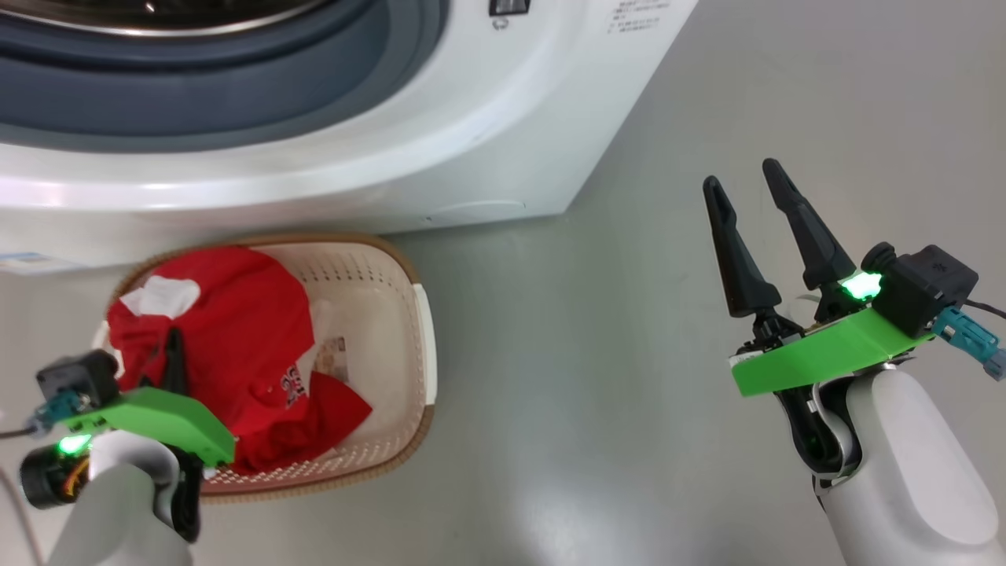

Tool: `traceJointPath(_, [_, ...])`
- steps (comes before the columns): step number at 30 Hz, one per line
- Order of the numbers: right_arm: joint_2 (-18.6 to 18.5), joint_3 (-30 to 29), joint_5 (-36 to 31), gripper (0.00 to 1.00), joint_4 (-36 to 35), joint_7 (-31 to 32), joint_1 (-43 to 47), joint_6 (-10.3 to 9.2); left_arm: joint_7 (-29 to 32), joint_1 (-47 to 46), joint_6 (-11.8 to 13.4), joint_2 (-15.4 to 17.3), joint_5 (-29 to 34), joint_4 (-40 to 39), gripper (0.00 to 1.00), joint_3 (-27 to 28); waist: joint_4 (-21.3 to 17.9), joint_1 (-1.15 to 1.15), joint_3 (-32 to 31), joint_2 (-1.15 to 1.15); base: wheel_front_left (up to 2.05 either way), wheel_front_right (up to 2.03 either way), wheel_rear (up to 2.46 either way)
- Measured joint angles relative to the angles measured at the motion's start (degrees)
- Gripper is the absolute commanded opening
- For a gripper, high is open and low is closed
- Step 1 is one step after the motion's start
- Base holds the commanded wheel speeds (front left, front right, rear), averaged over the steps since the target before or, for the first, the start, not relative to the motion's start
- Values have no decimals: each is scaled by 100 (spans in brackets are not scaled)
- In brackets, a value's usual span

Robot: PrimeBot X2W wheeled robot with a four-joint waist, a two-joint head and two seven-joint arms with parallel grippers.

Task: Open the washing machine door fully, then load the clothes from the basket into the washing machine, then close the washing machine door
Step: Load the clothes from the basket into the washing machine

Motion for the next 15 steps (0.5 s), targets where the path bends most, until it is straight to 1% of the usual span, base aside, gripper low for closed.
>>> traceJointPath(5, [-23, -1, 43, 100, 43, 0, 127, 0, -1, 378, 0, -80, -110, -535, 0, -114, 76, 0, -282, 0, 0, 0, 0])
traceJointPath(15, [-123, -13, 45, 100, 101, 0, 431, 0, -1, 1064, 0, -80, -333, -1650, 0, -338, 223, 0, -827, 0, 0, 0, 0])
